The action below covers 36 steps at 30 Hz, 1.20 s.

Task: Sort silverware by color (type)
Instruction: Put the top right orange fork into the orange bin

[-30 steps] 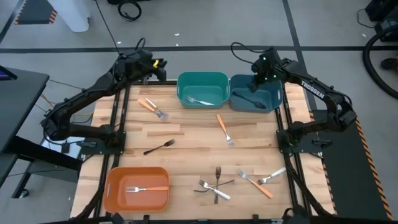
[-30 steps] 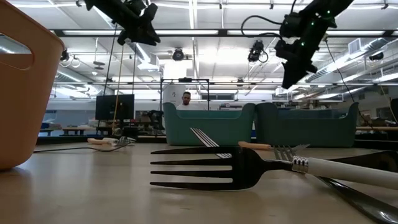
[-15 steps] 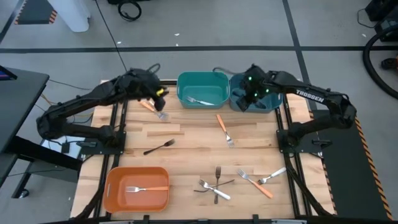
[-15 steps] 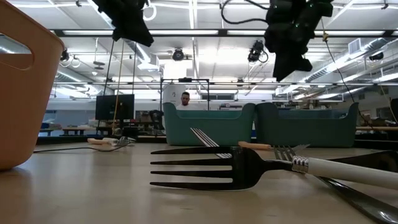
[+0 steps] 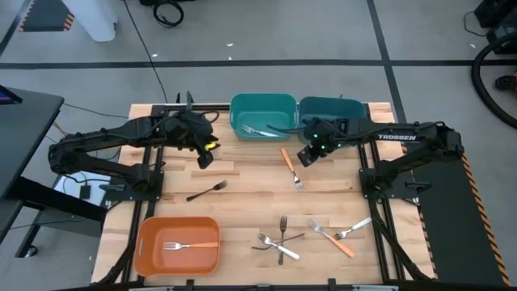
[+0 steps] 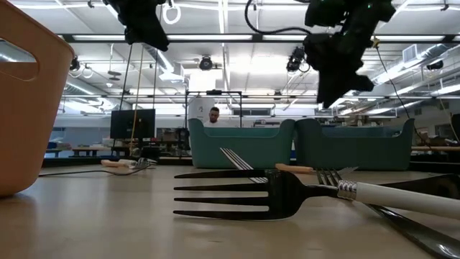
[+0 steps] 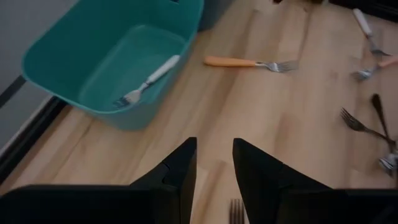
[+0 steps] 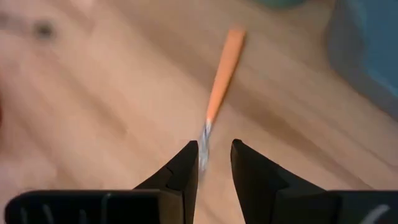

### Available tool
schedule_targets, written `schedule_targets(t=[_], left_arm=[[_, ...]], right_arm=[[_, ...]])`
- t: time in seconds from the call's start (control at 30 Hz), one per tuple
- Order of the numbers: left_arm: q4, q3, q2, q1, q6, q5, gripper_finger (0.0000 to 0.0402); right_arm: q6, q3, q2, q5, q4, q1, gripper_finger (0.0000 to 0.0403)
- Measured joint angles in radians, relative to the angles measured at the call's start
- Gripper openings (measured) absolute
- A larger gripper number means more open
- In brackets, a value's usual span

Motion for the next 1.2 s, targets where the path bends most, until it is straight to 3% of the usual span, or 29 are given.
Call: schedule_targets(t=[0.13, 0.27, 0.57, 0.73, 0.93, 1.1, 1.2], left_arm=[[0.002, 0.0, 0.0, 0.0, -0.065, -0.023, 0.0114], [0.003, 0.0, 0.0, -0.006, -0.108, -0.022, 0.0114], [-0.082, -0.002, 0.032, -0.014, -0.084, -0.022, 0.0114], [-0.154, -0.002, 0.114, -0.008, -0.08, -0.026, 0.0114], [-0.091, -0.002, 0.209, -0.011, -0.091, -0.024, 0.0114], [-0.001, -0.002, 0.243, -0.01, -0.11, -0.024, 0.0114], [0.066, -0.002, 0.248, -0.009, -0.128, -0.024, 0.0114]], right_arm=[[0.116, -0.07, 0.0, 0.033, 0.194, -0.001, 0.0101], [0.12, -0.111, 0.0, -0.038, 0.34, 0.023, 0.0101], [0.106, -0.117, 0.0, -0.047, 0.448, 0.063, 0.0101], [0.073, -0.117, 0.0, -0.04, 0.443, 0.064, 0.0101], [0.016, -0.117, 0.0, -0.042, 0.404, 0.062, 0.0101], [0.043, -0.116, 0.0, -0.209, 0.199, 0.072, 0.0101], [0.093, -0.116, 0.0, -0.316, 0.029, 0.135, 0.0101]])
